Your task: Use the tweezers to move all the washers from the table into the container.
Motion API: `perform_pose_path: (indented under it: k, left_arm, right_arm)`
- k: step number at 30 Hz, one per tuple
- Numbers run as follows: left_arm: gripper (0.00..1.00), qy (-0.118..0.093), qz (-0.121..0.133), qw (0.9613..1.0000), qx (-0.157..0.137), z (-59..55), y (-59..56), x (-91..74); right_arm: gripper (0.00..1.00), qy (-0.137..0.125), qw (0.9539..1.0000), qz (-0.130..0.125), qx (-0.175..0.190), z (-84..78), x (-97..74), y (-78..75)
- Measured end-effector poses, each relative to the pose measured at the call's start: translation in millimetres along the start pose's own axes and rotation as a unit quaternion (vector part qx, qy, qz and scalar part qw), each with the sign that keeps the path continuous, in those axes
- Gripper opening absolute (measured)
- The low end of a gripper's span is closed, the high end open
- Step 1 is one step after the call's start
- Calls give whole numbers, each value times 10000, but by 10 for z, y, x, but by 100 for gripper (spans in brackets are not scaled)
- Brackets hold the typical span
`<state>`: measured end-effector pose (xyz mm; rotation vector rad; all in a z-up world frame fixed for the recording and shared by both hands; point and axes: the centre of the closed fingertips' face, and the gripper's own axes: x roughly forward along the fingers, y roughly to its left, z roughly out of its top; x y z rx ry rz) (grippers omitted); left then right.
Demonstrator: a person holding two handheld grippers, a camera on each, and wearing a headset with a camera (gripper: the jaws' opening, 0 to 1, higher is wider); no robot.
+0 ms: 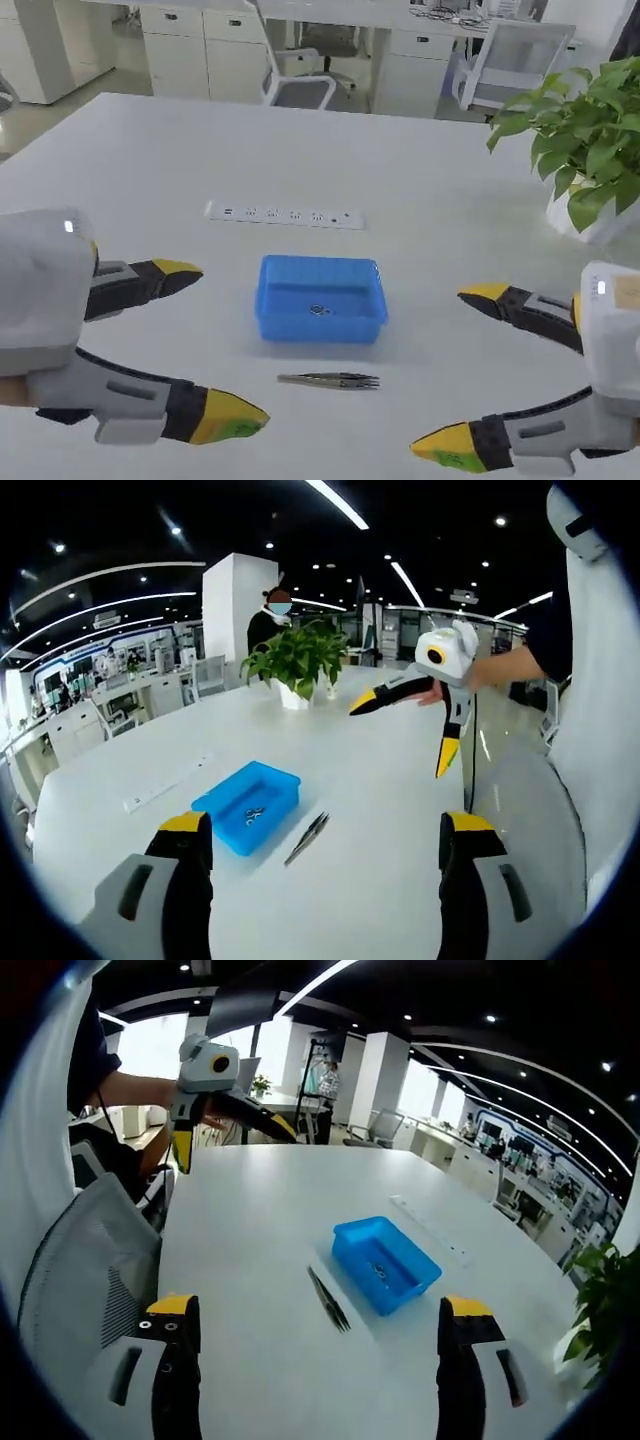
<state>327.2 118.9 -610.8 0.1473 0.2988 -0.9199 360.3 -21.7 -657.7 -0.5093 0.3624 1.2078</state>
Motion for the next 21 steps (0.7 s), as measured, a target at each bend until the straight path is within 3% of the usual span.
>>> perform_pose_path:
  k: [5, 14, 17, 21]
  left_arm:
    - [100, 297, 14, 9994, 198, -92, -80, -107]
    - [100, 258, 184, 9994, 158, -118, -159, -182]
    - [100, 112, 230, 9997, 21, -80, -176, -217]
    - [100, 180, 289, 9994, 71, -102, -162, -240]
  right_arm:
    - [100, -96, 9999, -68, 31, 26, -118, 6]
    - [100, -183, 9998, 63, 85, 95, -204, 125]
    - [100, -163, 9998, 124, 14, 120, -242, 129]
    - [100, -258, 9996, 71, 80, 179, -292, 106]
